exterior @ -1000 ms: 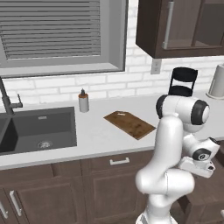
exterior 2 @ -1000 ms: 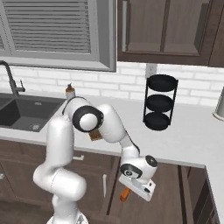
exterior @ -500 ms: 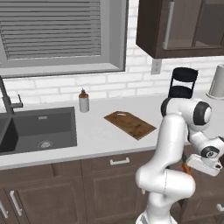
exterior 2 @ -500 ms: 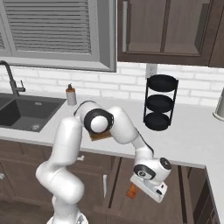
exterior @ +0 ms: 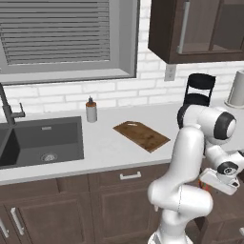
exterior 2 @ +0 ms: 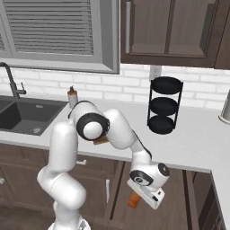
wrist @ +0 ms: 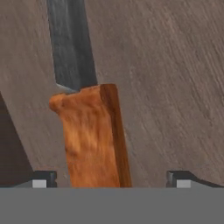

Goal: Pick up the knife from the drawer and place it on the cutting board. Then place the meat from the plate to the cutting board.

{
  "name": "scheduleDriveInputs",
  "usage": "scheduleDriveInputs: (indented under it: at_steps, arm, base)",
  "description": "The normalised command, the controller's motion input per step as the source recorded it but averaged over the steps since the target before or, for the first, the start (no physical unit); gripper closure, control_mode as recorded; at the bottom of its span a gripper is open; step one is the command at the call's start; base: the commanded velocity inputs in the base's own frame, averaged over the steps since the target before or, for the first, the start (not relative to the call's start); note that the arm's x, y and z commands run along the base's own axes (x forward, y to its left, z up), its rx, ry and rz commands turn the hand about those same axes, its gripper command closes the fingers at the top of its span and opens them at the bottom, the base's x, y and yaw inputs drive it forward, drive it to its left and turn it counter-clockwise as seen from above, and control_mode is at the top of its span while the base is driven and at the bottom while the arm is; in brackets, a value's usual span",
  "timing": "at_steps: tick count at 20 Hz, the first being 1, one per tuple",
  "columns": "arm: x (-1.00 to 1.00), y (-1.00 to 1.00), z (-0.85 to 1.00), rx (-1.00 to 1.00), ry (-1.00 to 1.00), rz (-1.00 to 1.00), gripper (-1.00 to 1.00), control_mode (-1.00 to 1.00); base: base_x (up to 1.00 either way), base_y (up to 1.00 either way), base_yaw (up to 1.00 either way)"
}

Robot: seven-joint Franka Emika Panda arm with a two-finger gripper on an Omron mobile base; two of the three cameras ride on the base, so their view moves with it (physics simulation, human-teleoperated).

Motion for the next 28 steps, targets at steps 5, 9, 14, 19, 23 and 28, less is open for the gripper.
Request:
scheduleDriveInputs:
  at_steps: [5,9,14,19,23,28]
  arm:
    - [0.00,0.41,0.02,-0.09,0.00,-0.06,-1.00,-1.00]
    - [0.00,0.00,-0.10,-0.15,0.00,-0.07,-1.00,-1.00]
    - [0.00,0.00,-0.29,-0.16,0.04,-0.05,-1.00,-1.00]
    - [0.00,-0.10,-0.15,-0.12,0.04,-0.02,-1.00,-1.00]
    - [-0.02,-0.11,-0.20,-0.10,0.07,0.00,-1.00,-1.00]
    - [-0.20,-0.15,-0.10,-0.05,0.09,0.00,1.00,-1.00]
  base:
    - [0.00,0.00,0.00]
    - [0.00,0.00,0.00]
    - [0.00,0.00,0.00]
    - [0.00,0.00,0.00]
    - [0.00,0.00,0.00]
    - [0.00,0.00,0.00]
